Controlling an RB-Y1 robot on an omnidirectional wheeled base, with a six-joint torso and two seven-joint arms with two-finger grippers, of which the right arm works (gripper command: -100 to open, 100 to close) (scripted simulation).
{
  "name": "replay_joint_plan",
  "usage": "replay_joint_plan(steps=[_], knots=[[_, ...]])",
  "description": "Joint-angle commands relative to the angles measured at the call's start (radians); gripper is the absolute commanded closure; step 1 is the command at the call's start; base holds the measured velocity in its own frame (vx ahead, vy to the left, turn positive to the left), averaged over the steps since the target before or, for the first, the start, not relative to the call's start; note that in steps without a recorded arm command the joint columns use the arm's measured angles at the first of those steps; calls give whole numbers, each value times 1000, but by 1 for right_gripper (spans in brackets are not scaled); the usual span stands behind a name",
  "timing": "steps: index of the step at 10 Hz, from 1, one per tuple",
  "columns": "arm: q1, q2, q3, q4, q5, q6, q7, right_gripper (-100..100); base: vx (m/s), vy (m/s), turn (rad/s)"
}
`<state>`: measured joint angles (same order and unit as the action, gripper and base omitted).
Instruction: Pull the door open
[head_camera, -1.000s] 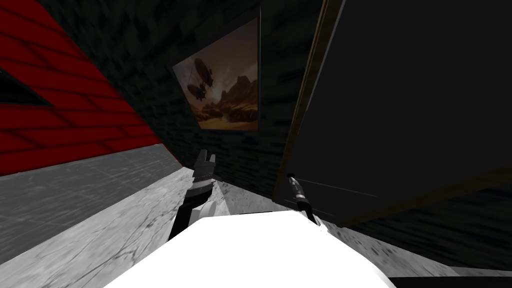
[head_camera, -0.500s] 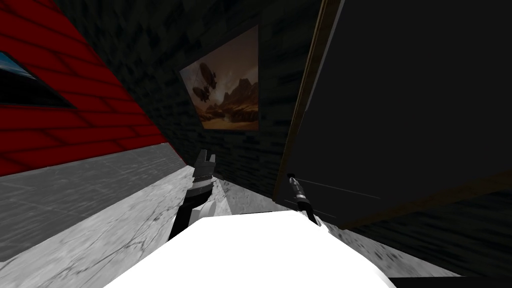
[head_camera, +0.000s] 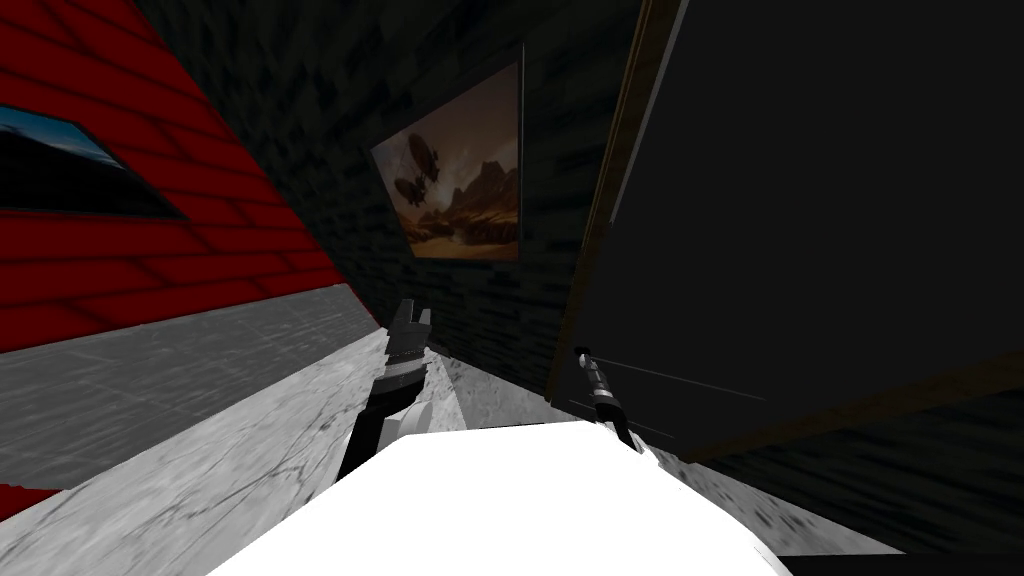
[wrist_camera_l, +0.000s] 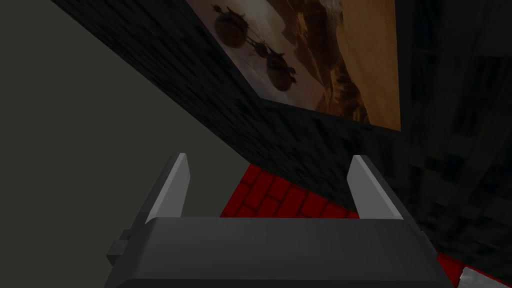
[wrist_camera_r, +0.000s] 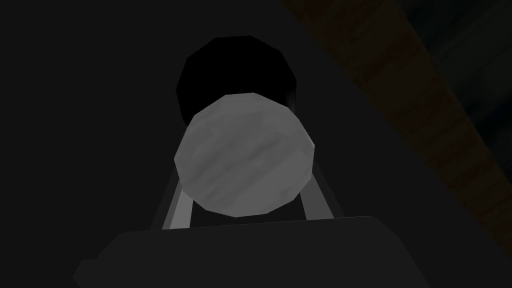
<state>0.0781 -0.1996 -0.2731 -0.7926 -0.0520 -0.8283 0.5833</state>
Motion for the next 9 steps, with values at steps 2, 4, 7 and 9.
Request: replay_joint_plan(steps=[2,4,7,9], knots=[[1,1,13,3,-22,0,-70,100,-34,-10,46],[2,-1,19,3,-38,0,-114,100,-47,-15,71],[4,-7,30,4,-70,-2,-194,100,-38,-12,51],[5,-10,35,4,-86,-2,-239,100,-47,-10,61]])
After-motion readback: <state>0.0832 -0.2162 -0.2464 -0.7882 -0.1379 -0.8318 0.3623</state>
